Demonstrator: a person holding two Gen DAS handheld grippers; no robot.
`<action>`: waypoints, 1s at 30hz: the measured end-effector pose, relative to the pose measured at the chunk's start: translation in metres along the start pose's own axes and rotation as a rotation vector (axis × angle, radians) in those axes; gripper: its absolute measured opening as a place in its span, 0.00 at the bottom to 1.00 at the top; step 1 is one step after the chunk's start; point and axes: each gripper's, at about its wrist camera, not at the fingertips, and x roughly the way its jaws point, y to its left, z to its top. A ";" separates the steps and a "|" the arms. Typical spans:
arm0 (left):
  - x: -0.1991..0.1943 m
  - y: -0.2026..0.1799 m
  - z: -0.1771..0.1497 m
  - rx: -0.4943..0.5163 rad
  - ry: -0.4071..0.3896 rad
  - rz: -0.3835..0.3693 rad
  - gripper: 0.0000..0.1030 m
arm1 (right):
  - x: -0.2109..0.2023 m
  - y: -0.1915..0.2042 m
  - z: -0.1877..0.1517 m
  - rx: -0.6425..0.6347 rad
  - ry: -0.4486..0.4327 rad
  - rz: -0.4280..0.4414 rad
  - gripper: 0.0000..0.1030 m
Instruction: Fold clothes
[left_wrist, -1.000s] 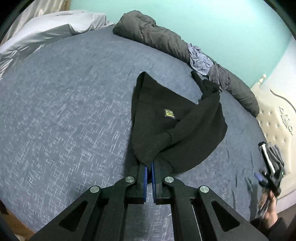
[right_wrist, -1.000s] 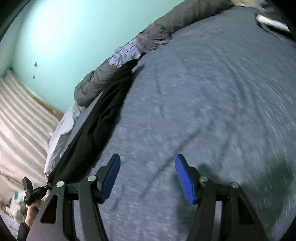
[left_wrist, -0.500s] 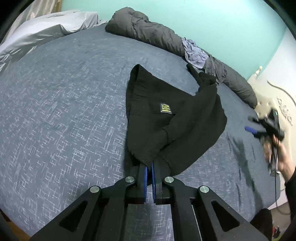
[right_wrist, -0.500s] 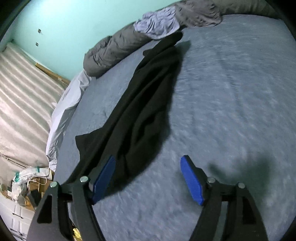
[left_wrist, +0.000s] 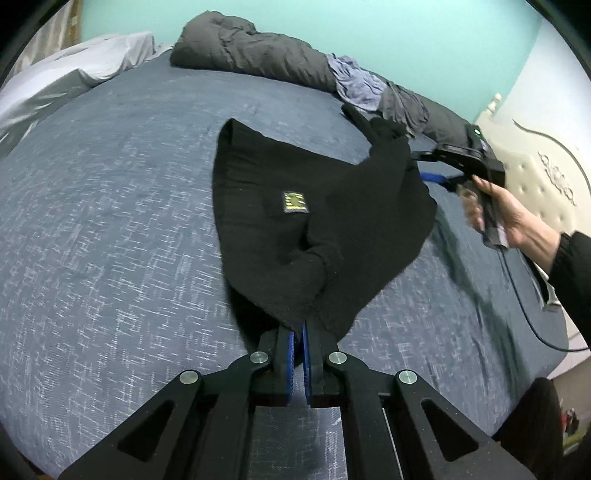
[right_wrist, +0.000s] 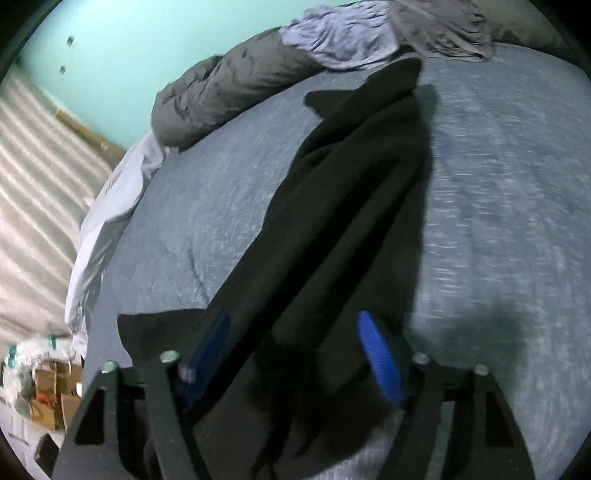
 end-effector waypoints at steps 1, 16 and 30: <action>0.000 -0.001 0.000 0.004 0.002 -0.001 0.03 | 0.005 0.004 -0.002 -0.031 0.011 -0.002 0.35; -0.020 -0.019 0.010 -0.062 -0.044 -0.012 0.03 | -0.150 -0.016 -0.037 -0.127 -0.174 0.041 0.03; -0.034 -0.008 0.005 -0.164 -0.067 0.035 0.03 | -0.174 -0.030 -0.209 -0.167 0.095 0.103 0.03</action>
